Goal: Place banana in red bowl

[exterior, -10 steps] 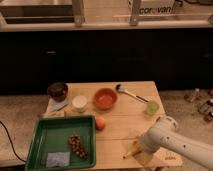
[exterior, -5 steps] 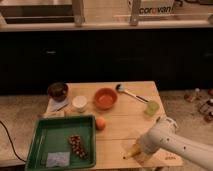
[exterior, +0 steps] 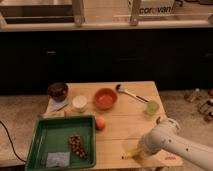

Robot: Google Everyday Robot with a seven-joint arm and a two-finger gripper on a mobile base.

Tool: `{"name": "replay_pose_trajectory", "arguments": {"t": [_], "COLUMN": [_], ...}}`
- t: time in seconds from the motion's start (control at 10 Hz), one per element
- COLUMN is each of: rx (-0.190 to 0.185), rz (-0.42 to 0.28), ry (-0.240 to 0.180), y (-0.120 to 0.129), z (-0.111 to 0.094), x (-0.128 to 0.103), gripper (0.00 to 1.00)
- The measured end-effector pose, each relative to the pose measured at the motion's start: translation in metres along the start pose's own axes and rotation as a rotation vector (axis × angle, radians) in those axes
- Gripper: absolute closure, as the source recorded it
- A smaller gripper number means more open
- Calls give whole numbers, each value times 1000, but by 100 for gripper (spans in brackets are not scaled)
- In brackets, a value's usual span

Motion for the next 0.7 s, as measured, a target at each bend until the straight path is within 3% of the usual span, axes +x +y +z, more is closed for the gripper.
{"name": "replay_pose_trajectory", "arguments": {"t": [0.4, 0.7], "rx": [48, 71], "rz": [-12, -16], "ry": [1, 7], "y": [-16, -31], "z": [-44, -57], "x": [-4, -6], "gripper": [97, 98]}}
